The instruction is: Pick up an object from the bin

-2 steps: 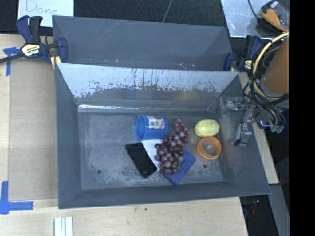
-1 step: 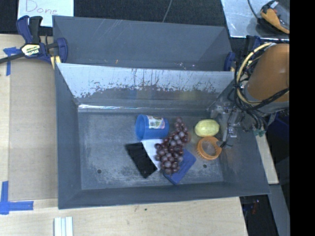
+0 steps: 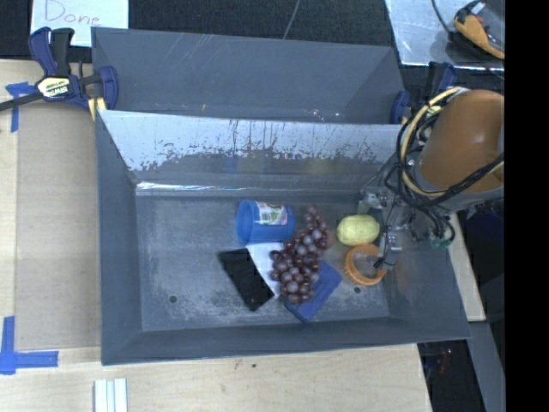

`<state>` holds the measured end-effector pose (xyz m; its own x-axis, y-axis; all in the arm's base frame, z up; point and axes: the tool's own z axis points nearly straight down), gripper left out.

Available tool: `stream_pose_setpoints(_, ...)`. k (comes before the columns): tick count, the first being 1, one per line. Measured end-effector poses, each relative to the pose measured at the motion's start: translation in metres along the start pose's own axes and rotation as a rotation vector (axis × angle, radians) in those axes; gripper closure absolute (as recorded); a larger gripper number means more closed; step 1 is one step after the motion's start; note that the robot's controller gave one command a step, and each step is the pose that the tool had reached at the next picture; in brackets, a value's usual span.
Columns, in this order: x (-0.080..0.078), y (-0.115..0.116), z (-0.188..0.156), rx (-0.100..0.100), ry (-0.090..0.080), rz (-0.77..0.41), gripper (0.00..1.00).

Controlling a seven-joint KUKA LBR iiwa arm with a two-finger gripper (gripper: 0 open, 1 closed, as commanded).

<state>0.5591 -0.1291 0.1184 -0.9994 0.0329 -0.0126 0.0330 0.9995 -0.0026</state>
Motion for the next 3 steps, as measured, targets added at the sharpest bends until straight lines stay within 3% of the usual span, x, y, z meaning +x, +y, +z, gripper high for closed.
stream_pose_setpoints(1, -0.008, -0.017, 0.051, 0.000, 0.002, 0.043, 0.00)
stream_pose_setpoints(2, -0.009, -0.016, 0.048, 0.000, -0.002, 0.079, 0.00)
stream_pose_setpoints(3, 0.005, 0.019, 0.046, 0.003, -0.006, -0.146, 1.00)
